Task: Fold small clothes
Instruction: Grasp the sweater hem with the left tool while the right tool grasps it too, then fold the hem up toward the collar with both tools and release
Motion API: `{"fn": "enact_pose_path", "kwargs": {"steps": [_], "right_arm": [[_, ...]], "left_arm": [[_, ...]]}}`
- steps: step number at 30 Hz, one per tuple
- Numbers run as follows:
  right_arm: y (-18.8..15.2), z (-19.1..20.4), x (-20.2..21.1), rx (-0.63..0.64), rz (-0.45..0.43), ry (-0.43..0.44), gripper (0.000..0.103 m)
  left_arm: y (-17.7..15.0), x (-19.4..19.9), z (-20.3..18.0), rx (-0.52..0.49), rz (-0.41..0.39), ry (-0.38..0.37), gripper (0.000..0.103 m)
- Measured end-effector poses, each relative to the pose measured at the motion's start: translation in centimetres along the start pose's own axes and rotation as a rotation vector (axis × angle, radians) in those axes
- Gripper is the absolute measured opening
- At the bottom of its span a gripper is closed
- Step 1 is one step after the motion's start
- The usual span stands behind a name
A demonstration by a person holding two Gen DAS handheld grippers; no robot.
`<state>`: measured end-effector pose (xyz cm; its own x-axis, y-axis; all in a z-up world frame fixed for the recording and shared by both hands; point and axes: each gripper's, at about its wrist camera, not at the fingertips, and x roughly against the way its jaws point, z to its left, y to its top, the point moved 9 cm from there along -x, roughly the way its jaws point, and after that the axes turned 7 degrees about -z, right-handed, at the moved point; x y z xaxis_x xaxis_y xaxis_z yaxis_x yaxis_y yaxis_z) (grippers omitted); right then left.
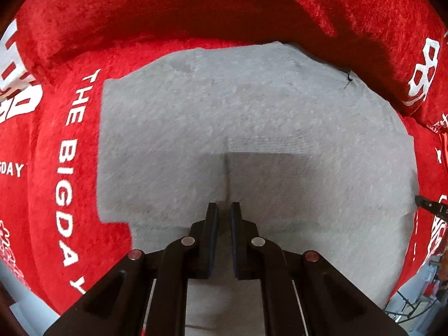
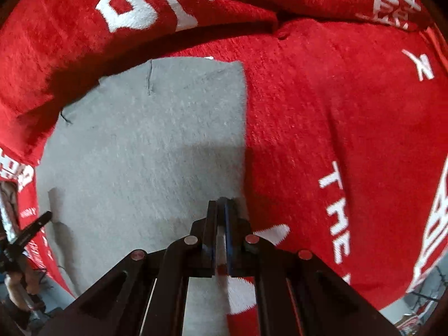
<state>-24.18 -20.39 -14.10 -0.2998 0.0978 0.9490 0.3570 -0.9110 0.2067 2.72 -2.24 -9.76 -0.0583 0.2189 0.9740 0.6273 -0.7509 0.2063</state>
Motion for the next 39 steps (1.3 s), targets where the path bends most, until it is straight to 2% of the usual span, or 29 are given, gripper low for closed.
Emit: {"fn": "enact_pose_path", "kwargs": {"steps": [2, 13, 21, 30, 31, 32, 34, 37, 39], "right_arm": [[-0.3, 0.4, 0.9, 0.011, -0.003, -0.023, 0.006], [-2.6, 4.3, 2.4, -0.009, 0.046, 0.021, 0.006], [-4.4, 7.0, 1.4, 0.003, 0.089, 0.046, 0.006], [-5.7, 8.5, 0.4, 0.020, 0.144, 0.080, 0.007], [-5.8, 8.6, 0.4, 0.024, 0.148, 0.083, 0.007], [-5.9, 8.7, 0.4, 0.031, 0.155, 0.085, 0.008], [-6.1, 9.0, 0.2, 0.040, 0.167, 0.092, 0.014], [-6.2, 9.4, -0.1, 0.055, 0.180, 0.099, 0.034], [-6.3, 9.5, -0.2, 0.061, 0.189, 0.109, 0.037]], "left_arm": [[-0.4, 0.7, 0.0, -0.007, 0.000, 0.006, 0.009], [-2.3, 3.8, -0.6, -0.017, 0.011, -0.013, 0.009], [-4.1, 4.1, -1.8, -0.028, 0.031, 0.029, 0.009], [-5.9, 3.7, -2.9, -0.042, 0.081, 0.017, 0.010], [-6.0, 3.8, -3.0, -0.034, 0.080, 0.013, 0.039], [-6.0, 3.9, -3.0, -0.028, 0.078, 0.016, 0.096], [-5.8, 4.6, -2.8, -0.011, 0.037, 0.060, 0.102], [-6.0, 5.0, -3.0, 0.001, 0.048, 0.063, 0.102], [-6.2, 5.2, -3.1, 0.020, 0.055, 0.069, 0.102]]}}
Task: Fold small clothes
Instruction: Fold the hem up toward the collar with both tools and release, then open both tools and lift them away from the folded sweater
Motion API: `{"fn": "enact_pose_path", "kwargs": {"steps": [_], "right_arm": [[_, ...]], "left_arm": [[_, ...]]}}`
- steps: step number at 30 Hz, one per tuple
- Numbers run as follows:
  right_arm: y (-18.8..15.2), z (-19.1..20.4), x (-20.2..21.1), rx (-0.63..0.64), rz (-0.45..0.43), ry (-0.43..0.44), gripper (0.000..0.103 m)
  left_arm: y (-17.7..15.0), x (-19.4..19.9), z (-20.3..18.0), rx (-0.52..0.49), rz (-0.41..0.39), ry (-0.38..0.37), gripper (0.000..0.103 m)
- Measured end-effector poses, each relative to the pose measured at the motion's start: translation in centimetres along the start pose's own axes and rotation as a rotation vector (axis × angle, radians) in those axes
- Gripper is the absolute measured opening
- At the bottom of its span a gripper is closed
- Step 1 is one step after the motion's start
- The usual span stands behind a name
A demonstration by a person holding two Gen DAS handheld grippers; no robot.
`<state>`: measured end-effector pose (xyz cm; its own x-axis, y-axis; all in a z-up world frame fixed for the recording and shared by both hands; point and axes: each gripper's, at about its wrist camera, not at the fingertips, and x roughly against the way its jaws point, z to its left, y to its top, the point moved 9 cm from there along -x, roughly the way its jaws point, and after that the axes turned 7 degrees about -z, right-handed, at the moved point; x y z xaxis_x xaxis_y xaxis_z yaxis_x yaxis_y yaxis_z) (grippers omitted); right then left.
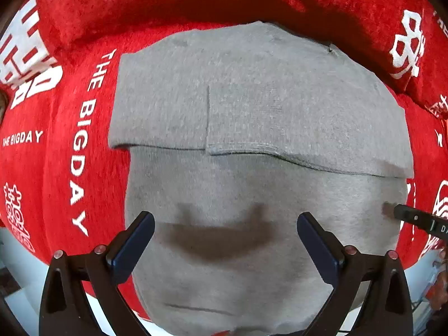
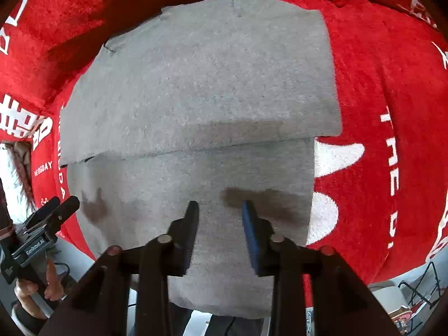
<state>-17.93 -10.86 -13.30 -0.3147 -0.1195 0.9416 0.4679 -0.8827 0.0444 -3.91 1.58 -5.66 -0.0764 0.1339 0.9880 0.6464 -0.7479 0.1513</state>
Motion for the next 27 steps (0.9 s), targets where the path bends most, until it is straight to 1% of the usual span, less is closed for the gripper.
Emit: {"fn": "enact_pose_path", "kwargs": {"steps": [1, 3, 5, 6, 7, 10, 11, 14, 19, 23, 27], "right_arm": [[0.0, 0.1, -0.1, 0.004, 0.003, 0.004, 0.037], [0.0, 0.4, -0.1, 0.019, 0.011, 0.015, 0.043], [0.0, 0.8, -0.1, 0.046, 0.008, 0.024, 0.072], [0.1, 0.9, 0.0, 0.060, 0.001, 0.031, 0.079], [0.2, 1.1, 0.1, 0.070, -0.008, 0.045, 0.082], [0.4, 1.5, 0.4, 0.087, -0.044, 0.074, 0.083], [0.5, 1.5, 0.5, 0.092, -0.052, 0.080, 0.088], [0.2, 1.6, 0.7, 0.092, -0.051, 0.105, 0.089], [-0.7, 1.4, 0.9, 0.058, -0.045, 0.139, 0.089], [-2.0, 1.0, 1.1, 0.038, -0.054, 0.159, 0.089], [-3.7, -0.2, 1.2, 0.013, -0.078, 0.139, 0.089]], "left_arm": [[0.0, 0.1, 0.1, 0.003, -0.001, 0.008, 0.102], [-0.3, 0.3, 0.0, 0.011, 0.001, 0.027, 0.102], [-0.8, 0.4, -0.2, 0.028, 0.007, 0.033, 0.102], [-1.1, 0.5, -0.2, 0.041, 0.011, 0.036, 0.102], [-1.6, 0.6, -0.2, 0.048, 0.013, 0.038, 0.102], [-2.8, 0.9, -0.9, 0.070, 0.014, 0.051, 0.102], [-3.2, 1.0, -0.9, 0.071, 0.015, 0.056, 0.102], [-3.6, 0.6, -0.7, 0.060, 0.023, 0.069, 0.102], [-4.9, 1.1, -0.7, 0.046, 0.019, 0.089, 0.102], [-6.2, 1.1, -0.8, 0.049, 0.039, 0.041, 0.102], [-8.0, 1.3, -0.6, 0.021, 0.017, 0.002, 0.102]]}}
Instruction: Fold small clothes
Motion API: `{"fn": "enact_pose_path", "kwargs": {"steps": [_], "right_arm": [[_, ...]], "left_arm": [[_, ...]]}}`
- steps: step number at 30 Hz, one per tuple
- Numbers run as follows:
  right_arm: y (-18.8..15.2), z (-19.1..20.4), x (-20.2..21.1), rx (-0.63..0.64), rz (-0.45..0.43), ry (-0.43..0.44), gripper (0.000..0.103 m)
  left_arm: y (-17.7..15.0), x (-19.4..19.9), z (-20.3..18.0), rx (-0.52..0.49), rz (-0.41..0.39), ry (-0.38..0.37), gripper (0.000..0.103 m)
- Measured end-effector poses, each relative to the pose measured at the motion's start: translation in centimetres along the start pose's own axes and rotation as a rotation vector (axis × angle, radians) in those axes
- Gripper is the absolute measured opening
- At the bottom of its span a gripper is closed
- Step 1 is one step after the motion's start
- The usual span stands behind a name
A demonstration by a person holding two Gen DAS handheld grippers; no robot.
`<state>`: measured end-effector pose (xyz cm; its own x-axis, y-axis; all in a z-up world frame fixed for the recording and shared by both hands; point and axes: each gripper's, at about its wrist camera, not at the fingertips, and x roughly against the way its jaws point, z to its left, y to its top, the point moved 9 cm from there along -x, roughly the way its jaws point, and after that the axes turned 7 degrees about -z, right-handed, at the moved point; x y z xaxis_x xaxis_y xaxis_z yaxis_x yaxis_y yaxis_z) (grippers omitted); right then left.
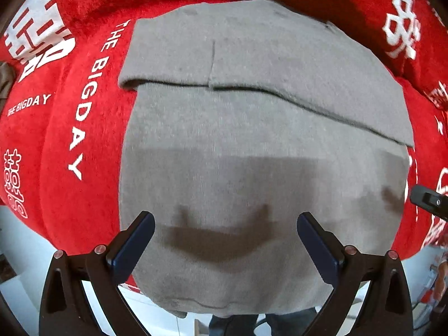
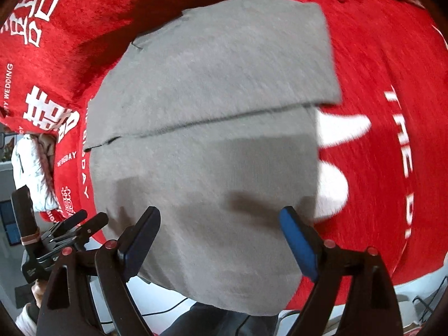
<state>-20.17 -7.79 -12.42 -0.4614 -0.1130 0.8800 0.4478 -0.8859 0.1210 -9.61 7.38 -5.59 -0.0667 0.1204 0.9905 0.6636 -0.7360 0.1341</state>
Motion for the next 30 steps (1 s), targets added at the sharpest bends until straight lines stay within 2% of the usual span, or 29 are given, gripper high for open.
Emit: {"fn": "enact_pose_path", "kwargs": {"steps": [4, 11, 16, 20, 25, 30], "right_arm": [[-2.0, -1.0, 0.5, -0.008, -0.045, -0.012, 0.090], [-7.9, -3.0, -0.1, -0.059, 0.034, -0.016, 0.090], [-13.0, -4.8, -1.7, -0.150, 0.096, 0.041, 0.090], [-17.4, -5.8, -4.1, -0.165, 0.158, 0.071, 0.090], [-20.0, -6.3, -7.0, -0.174, 0.194, 0.083, 0.090], [-21.2, -6.4, -8.9, -0.185, 0.225, 0.120, 0.089]], "left_arm": [[-2.5, 0.4, 1.6, 0.005, -0.009, 0.004, 0.102], [-7.2, 0.0, 5.3, 0.060, 0.021, -0.029, 0.102], [-11.1, -1.8, 6.7, 0.076, 0.070, -0.047, 0.102], [-13.6, -3.9, 6.7, 0.127, 0.122, -0.097, 0.102], [-15.0, -5.6, 6.0, 0.144, 0.154, -0.134, 0.102], [-15.7, -5.7, 5.3, 0.141, 0.142, -0.136, 0.102]]}}
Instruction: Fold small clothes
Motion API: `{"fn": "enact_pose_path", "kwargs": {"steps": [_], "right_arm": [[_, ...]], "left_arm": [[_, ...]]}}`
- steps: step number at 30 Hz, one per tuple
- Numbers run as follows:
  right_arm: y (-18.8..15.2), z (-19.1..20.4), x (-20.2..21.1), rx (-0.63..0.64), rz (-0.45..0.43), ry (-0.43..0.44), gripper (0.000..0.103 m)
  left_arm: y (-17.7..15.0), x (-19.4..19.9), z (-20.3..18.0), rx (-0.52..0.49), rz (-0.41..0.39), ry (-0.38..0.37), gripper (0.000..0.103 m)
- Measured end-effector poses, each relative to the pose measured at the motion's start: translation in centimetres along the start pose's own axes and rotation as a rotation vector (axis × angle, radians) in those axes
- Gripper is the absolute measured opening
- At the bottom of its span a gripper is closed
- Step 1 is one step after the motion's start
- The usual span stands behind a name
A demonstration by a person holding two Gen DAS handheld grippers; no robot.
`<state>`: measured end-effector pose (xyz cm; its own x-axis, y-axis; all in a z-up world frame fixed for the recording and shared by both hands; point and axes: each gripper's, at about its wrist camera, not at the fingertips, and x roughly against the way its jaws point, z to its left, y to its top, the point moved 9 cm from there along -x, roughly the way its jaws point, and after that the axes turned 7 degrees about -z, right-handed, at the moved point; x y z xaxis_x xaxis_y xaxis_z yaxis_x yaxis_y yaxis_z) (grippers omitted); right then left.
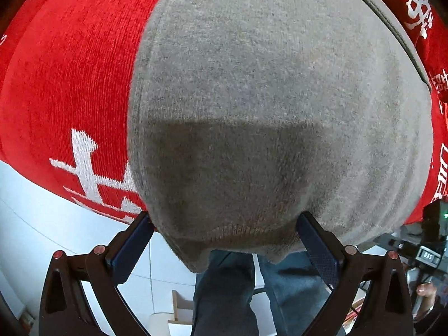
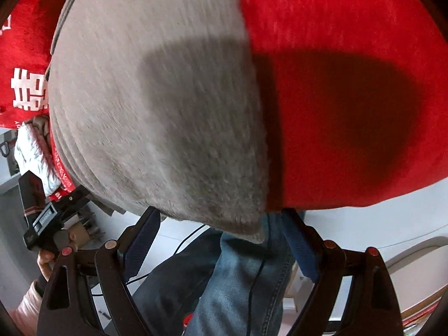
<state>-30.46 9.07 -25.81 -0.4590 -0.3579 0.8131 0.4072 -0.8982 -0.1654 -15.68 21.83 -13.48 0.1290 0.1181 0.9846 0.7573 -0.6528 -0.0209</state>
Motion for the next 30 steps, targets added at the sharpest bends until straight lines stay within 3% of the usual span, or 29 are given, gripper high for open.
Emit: {"fn": "enact_pose_path", "kwargs": {"steps": [1, 2, 3, 5, 6, 7, 8, 14, 18, 25, 30], "right_arm": [[-0.2, 0.0, -0.1, -0.004, 0.003, 0.006, 0.080], [-0.4, -0.1, -0.1, -0.011, 0.006, 0.010, 0.056], [-0.6, -0.1, 0.0, -0.031, 0.012, 0.020, 0.041], [-0.8, -0.2, 0.1, -0.075, 0.024, 0.046, 0.008], [-0.8, 0.0, 0.3, -0.080, 0.016, 0.062, 0.008], [-0.8, 0.4, 0.9, -0.071, 0.004, 0.080, 0.008], [-0.8, 0.9, 1.3, -0.064, -0.001, 0.094, 0.008], [1.0, 6.5, 6.7, -0.026, -0.069, 0.288, 0.007], [4.8, 10.3, 11.1, 0.005, -0.141, 0.392, 0.007], [11.6, 16.3, 17.3, 0.060, -0.265, 0.524, 0.007], [17.2, 20.5, 21.3, 0.112, -0.342, 0.566, 0.007]], "left_arm": [[-0.3, 0.0, 0.0, -0.003, 0.000, -0.004, 0.101], [-0.4, 0.1, -0.1, -0.004, -0.001, -0.008, 0.094], [-0.5, 0.2, 0.7, -0.004, -0.003, -0.011, 0.091], [-1.2, 0.6, 0.5, -0.004, 0.000, -0.033, 0.063], [-1.4, 0.6, 0.6, -0.011, 0.001, -0.038, 0.052], [-1.6, 1.0, 0.4, -0.031, 0.008, -0.059, 0.023], [-1.7, 1.3, 0.1, -0.045, 0.017, -0.086, 0.013], [-0.6, 5.5, -1.3, -0.067, 0.008, -0.239, 0.013], [2.3, 9.1, -2.1, -0.039, -0.064, -0.314, 0.012], [12.0, 15.8, -3.1, 0.008, -0.216, -0.415, 0.012], [19.4, 19.9, -3.9, 0.014, -0.322, -0.462, 0.012]]}}
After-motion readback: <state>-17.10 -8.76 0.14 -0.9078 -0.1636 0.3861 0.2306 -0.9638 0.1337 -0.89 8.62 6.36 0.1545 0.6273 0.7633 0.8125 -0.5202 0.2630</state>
